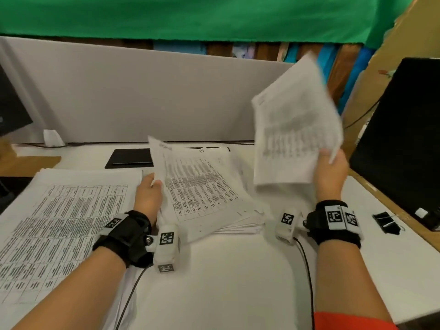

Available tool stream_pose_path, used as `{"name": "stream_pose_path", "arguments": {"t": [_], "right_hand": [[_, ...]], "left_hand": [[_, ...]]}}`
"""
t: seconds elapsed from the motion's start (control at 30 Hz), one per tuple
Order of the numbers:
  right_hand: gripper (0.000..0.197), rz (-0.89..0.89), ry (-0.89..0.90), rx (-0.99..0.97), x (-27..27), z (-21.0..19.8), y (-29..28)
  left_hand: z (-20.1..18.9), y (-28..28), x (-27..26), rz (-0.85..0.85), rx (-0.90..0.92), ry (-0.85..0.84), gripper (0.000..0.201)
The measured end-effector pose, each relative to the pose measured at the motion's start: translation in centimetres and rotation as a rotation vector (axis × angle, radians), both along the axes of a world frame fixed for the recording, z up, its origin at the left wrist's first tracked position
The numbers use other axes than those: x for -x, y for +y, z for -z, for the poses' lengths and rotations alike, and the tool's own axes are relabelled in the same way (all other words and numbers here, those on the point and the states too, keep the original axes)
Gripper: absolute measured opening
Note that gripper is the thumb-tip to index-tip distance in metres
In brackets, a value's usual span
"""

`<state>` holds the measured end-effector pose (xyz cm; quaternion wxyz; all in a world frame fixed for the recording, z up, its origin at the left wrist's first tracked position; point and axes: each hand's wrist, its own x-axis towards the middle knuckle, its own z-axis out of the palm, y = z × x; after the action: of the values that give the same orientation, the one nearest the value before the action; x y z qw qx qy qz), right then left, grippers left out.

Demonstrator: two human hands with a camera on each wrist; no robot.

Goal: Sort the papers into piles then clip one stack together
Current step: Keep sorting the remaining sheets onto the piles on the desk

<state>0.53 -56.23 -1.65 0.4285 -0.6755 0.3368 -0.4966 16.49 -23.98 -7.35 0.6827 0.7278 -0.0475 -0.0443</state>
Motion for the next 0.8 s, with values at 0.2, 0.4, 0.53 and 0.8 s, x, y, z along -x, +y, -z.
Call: {"name": "stream_pose_path", "arguments": {"t": [0.2, 0.4, 0.53, 0.8], "right_hand": [[0.040, -0.482, 0.055, -0.338, -1.1, -0.3, 2.7], [0.023, -0.716, 0.618, -0.480, -3.1, 1.2, 5.9], [0.036, -0.718, 0.804, -0.477, -3.9, 2.4, 7.5], [0.051, -0.675, 0.942, -0.228, -2.2, 1.0, 8.1]], "left_hand": [[1.2, 0.0, -1.1, 0.008, -0.006, 0.002, 0.019], [1.2, -0.3, -0.9, 0.037, -0.014, 0.033, 0.030], [0.0, -0.4, -0.2, -0.008, -0.293, -0.010, 0.048], [-3.8, -1.4, 1.7, 0.218, -0.495, 0.024, 0.033]]}}
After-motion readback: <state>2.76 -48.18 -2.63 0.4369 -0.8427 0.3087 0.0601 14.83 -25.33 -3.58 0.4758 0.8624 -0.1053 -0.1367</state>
